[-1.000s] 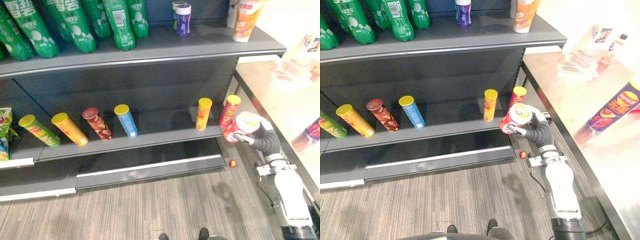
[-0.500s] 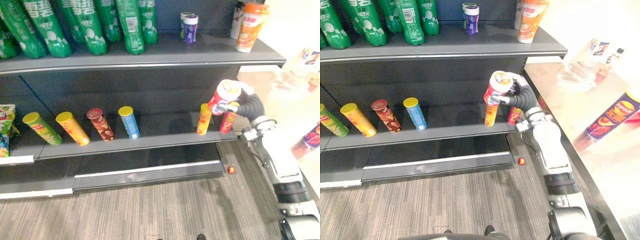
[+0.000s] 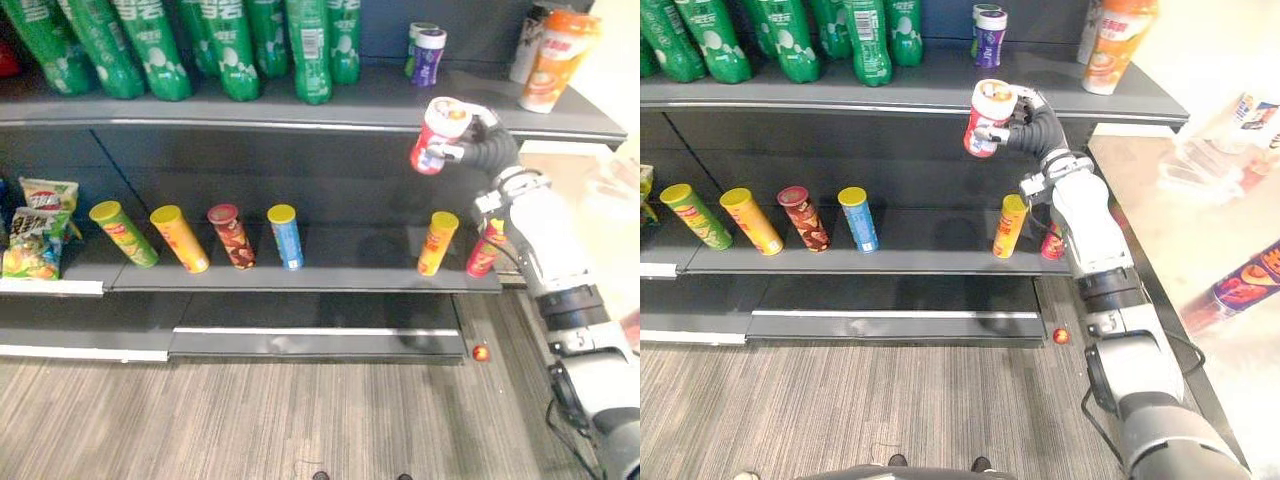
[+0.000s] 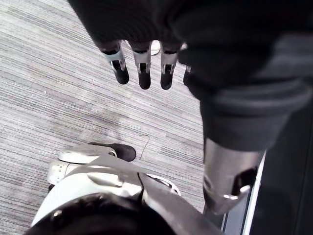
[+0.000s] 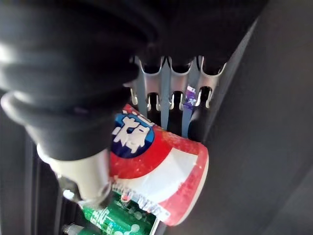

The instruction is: Put the gum and the chips on the shelf.

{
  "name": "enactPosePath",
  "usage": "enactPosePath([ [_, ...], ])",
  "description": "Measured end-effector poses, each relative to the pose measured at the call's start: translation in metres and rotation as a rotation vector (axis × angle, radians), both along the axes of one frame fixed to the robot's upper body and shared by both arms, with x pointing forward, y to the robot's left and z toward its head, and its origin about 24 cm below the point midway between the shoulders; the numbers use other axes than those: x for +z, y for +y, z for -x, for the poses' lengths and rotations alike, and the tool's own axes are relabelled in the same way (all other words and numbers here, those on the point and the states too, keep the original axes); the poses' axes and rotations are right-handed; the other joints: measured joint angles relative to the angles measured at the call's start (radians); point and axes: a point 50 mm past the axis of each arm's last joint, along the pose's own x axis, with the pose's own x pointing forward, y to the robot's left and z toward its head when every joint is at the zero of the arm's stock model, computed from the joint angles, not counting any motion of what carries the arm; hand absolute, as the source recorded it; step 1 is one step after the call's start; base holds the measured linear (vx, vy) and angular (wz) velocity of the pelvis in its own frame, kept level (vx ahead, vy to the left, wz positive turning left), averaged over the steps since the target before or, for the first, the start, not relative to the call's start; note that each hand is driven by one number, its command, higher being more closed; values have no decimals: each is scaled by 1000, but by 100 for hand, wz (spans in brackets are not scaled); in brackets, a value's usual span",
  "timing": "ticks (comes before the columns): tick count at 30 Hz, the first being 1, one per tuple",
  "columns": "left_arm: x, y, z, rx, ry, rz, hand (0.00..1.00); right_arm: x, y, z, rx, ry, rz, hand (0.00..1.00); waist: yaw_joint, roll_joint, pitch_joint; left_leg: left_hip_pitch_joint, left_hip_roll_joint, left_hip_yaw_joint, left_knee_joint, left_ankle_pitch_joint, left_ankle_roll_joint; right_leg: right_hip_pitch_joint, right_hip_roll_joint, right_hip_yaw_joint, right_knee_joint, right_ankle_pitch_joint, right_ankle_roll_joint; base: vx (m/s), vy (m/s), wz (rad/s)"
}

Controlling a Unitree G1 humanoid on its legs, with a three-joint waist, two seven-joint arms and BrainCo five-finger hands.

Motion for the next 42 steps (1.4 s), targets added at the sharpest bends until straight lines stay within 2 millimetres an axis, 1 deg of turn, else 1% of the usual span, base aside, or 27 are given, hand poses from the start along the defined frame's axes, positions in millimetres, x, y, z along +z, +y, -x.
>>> enactPosePath([
  [1, 0, 0, 0, 0, 0, 0, 0, 1, -1, -1, -3, 0, 0, 100, 2, -1, 0, 0, 0, -1, 0, 0, 0, 0, 0, -2, 0, 0, 0, -28, -14, 19],
  [3, 0, 0, 0, 0, 2, 1, 0, 12, -4, -4, -9, -35, -47, 100, 19, -2, 2, 0, 0, -18, 0, 4, 1, 7, 1, -16, 0, 0, 0, -32, -18, 16],
  [4, 0, 0, -1, 0, 0, 1, 0, 16, -4, -4, -8, -57, -62, 100, 21, -2, 2, 0, 0, -21, 0, 5, 0, 9, 1, -18, 0, 0, 0, -32, -15, 19],
  [6, 1, 0, -2, -1, -6, 0, 0, 31, -1, 0, 10, -159, -86, 100, 29, -7, 6, -1, 1, -27, 0, 8, 0, 13, 1, -25, 0, 0, 0, -36, -10, 13],
  [8, 1, 0, -2, -4, -4, 0, 0, 37, 1, 3, 25, -199, -87, 100, 32, -9, 7, -1, 1, -28, 0, 9, 1, 14, 0, -25, 1, -1, -1, -42, 0, 4],
  [10, 1, 0, -2, -7, -2, -1, 0, 37, 3, 4, 37, -205, -81, 100, 31, -11, 9, -1, 0, -25, 0, 9, 2, 13, -2, -24, 2, -1, 0, -23, 3, 0],
  [11, 1, 2, -2, -23, -1, -7, 0, 7, 7, 4, 59, -98, -55, 100, 26, -28, 20, 0, 2, -18, -1, 10, 1, 7, 1, -13, 3, -1, -1, 0, 0, 0],
  [16, 1, 2, -1, -23, -1, -7, 0, 5, 7, 4, 57, -93, -55, 100, 25, -28, 20, 1, 1, -18, -4, 11, 0, 7, 1, -13, 3, -1, -1, 0, 0, 0],
  [19, 1, 2, 0, -23, -1, -5, 0, -12, 2, 4, 50, -42, -57, 100, 24, -28, 20, 1, 0, -14, -6, 11, 0, 5, -1, -13, 4, -1, -1, 0, 0, 0],
  [20, 2, 1, 0, -24, -3, -2, 0, -22, -2, 4, 44, -12, -64, 100, 24, -27, 20, 1, -1, -11, -7, 11, 0, 4, -2, -14, 6, -1, 0, 0, 0, 0],
  [21, 1, 1, 0, -25, -4, 2, 0, -27, -4, 5, 37, 1, -69, 100, 23, -27, 20, 1, -1, -10, -7, 11, 0, 4, -3, -14, 7, -1, 0, 0, 0, -4],
  [23, 1, 0, 1, -25, -2, 18, 0, -42, -16, 3, 4, 56, -82, 100, 20, -20, 24, 1, -1, -2, -8, 12, 0, -2, -7, -15, 15, -2, 0, 0, 0, -6],
  [26, 0, -2, 2, -22, 5, 35, 0, -50, -30, 3, -32, 84, -106, 100, 9, -10, 31, 1, -5, 0, -8, 14, 0, -1, -12, -21, 18, -2, 1, 0, 0, 3],
  [28, 0, -2, 3, -19, 7, 39, 0, -52, -34, 4, -42, 96, -110, 100, -2, -7, 32, 0, -7, -4, -9, 15, -2, 1, -15, -29, 18, -3, 3, 0, 0, 9],
  [30, 0, -1, 4, -16, 8, 40, 0, -52, -37, 4, -51, 96, -116, 100, -7, -7, 33, 0, -7, -6, -9, 16, -2, 3, -16, -37, 17, -3, 3, -3, 1, 8],
  [33, 0, -1, 4, -15, 8, 40, 0, -50, -40, 5, -62, 92, -112, 100, -7, -8, 33, 1, -7, -22, -9, 19, -6, 15, -18, -64, 13, -4, 4, -7, -2, 18],
  [37, 0, -2, 6, -12, 18, 43, 0, -46, -42, 4, -66, 82, -104, 100, 2, -10, 34, 1, -8, -27, -9, 23, -11, 21, -21, -82, 13, -4, 4, -14, 6, 10],
  [40, 0, -2, 11, -7, 34, 47, 0, -38, -40, 3, -59, 62, -104, 100, 2, -12, 35, 0, -10, -29, -9, 25, -10, 21, -23, -88, 14, -5, 5, -7, 11, 2],
  [42, 0, -2, 12, -9, 36, 50, 0, -27, -42, 2, -64, 38, -84, 100, 5, -13, 35, -4, -10, -33, -9, 25, -9, 20, -24, -91, 14, -4, 4, -10, 19, 5],
])
